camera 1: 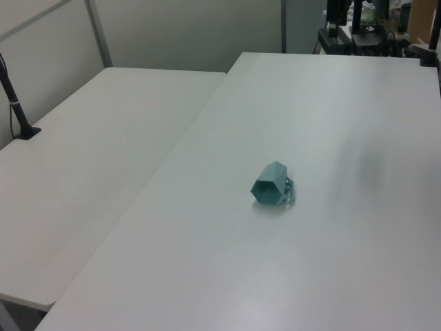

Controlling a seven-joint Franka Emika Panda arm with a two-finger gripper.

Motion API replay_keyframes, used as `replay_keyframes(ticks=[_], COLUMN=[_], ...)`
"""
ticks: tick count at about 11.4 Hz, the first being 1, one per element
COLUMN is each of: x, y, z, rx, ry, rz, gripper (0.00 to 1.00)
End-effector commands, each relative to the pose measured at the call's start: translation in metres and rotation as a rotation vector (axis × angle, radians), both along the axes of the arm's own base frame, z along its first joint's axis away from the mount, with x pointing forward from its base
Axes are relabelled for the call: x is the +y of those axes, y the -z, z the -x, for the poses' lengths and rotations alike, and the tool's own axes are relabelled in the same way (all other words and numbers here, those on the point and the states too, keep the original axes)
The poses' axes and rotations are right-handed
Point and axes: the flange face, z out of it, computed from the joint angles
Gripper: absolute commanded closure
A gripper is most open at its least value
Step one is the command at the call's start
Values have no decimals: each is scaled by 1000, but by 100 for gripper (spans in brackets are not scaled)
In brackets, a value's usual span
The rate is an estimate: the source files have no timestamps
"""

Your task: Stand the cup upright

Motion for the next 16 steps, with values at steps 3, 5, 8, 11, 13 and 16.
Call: replay_keyframes(ticks=[3, 5, 8, 11, 13, 16], x=[-21, -15, -10, 42, 107, 223], y=[-25, -22, -23, -15, 6, 49], z=[12, 9, 6, -6, -13, -17], rx=[-100, -97, -91, -52, -55, -119], ry=[2, -18, -9, 79, 42, 72], rz=[-103, -21, -13, 9, 134, 335], gripper=[0, 0, 0, 0, 0, 0])
